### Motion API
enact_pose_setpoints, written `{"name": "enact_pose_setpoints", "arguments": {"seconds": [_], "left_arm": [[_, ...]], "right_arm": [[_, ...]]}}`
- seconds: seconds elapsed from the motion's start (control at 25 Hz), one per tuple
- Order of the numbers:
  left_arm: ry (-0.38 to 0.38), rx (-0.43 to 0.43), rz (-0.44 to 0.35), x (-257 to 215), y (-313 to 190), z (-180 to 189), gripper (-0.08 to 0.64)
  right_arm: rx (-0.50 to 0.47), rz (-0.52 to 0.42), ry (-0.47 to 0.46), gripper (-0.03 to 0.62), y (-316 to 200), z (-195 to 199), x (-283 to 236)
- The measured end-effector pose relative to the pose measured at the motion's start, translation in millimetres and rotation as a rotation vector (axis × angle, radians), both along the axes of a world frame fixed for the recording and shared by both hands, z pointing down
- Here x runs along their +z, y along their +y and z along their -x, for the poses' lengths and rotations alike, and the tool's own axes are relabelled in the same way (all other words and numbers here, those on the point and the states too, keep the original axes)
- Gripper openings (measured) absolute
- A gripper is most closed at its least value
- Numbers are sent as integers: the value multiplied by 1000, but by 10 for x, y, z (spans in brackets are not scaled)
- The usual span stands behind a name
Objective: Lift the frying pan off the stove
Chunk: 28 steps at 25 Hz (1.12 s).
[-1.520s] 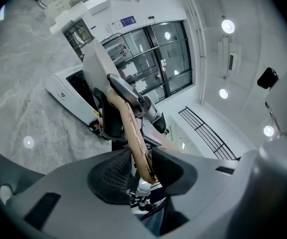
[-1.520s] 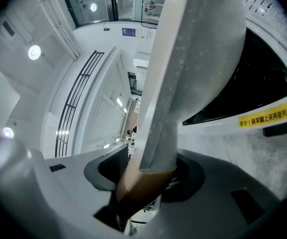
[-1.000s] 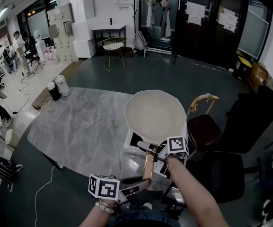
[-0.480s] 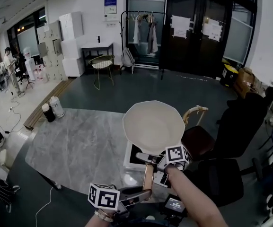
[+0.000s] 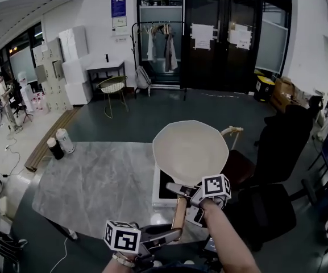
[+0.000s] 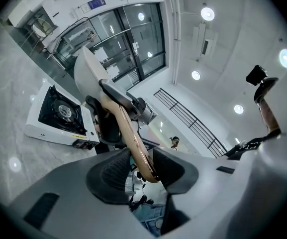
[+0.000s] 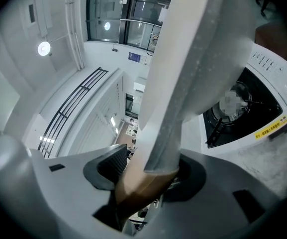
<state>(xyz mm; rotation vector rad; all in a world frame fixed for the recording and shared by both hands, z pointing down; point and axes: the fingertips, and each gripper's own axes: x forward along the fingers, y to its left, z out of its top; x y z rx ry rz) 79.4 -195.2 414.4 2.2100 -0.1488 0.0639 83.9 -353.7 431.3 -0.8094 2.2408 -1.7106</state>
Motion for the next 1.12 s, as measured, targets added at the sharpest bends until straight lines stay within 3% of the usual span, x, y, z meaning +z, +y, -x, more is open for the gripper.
{"name": "enact_pose_setpoints", "arguments": {"seconds": [0.28, 0.48, 0.84, 1.12], "left_arm": [[-2, 129, -73, -61, 150, -149, 163], [29, 191, -108, -129, 248, -306, 161], [65, 308, -129, -197, 385, -572, 160], [39, 376, -133, -182, 402, -701, 161]], "right_arm": [[26, -18, 78, 221, 159, -217, -97], [102, -66, 101, 221, 268, -478, -263], [237, -78, 137, 221, 463, -965, -386], [318, -80, 135, 221, 503, -1238, -334]]}}
